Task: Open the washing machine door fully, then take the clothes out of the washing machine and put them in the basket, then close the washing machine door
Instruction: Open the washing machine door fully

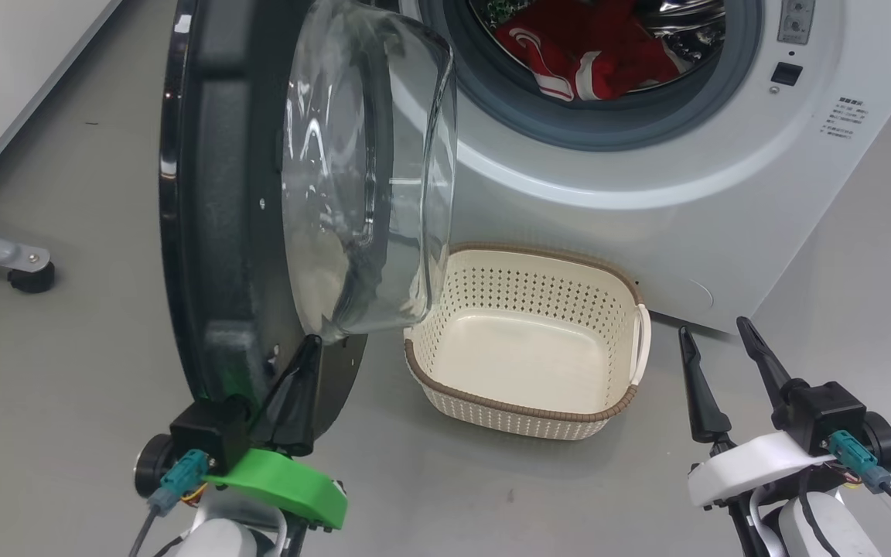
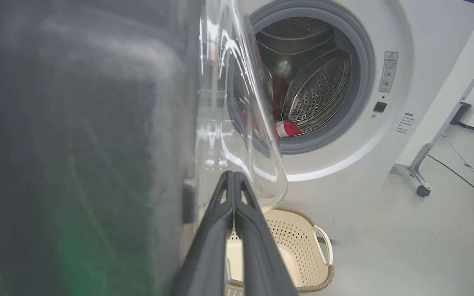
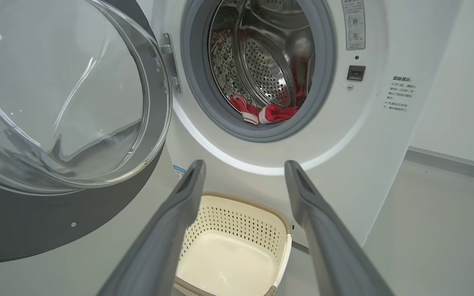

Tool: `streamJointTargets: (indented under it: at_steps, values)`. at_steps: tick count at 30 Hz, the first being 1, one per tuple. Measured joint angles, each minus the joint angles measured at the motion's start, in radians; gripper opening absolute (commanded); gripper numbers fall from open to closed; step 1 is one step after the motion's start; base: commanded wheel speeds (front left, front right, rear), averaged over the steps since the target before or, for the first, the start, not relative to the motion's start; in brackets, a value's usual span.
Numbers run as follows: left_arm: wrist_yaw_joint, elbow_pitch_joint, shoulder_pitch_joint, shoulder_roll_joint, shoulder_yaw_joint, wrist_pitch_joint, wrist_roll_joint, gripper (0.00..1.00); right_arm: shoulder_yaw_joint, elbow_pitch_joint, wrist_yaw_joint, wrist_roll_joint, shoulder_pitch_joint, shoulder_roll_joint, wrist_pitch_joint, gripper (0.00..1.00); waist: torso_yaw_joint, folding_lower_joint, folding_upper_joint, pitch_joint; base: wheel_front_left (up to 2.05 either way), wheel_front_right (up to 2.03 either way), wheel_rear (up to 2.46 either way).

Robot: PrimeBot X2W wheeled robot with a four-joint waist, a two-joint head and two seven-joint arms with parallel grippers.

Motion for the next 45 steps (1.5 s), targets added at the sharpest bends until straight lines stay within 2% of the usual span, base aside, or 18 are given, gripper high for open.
streamJointTargets:
  at_steps: [15,22,37,45]
  values:
    - [0.022,0.044,-0.003,0.029,0.145,-0.038,-0.033,0.00,-0.009,-0.033,0.017,-0.001,-0.027,-0.005,0.000,1.00,0.007,0.0000,0.0000,0.035,0.00,0.00,0.00]
    - [0.022,0.069,-0.039,0.038,0.195,-0.050,-0.033,0.00,-0.018,-0.045,0.017,-0.014,-0.031,-0.036,0.000,1.00,0.003,0.0000,0.0000,0.075,0.00,0.00,0.00]
    - [0.035,0.112,-0.130,0.054,0.429,-0.071,-0.116,0.00,-0.021,-0.084,0.018,-0.047,-0.074,-0.073,0.000,1.00,-0.009,0.0000,0.0000,0.184,0.00,0.00,0.00]
    - [0.035,0.151,-0.174,0.057,0.520,-0.075,-0.140,0.00,-0.030,-0.098,0.017,-0.051,-0.090,-0.090,0.001,1.00,-0.016,0.0000,0.0000,0.238,0.00,0.00,0.00]
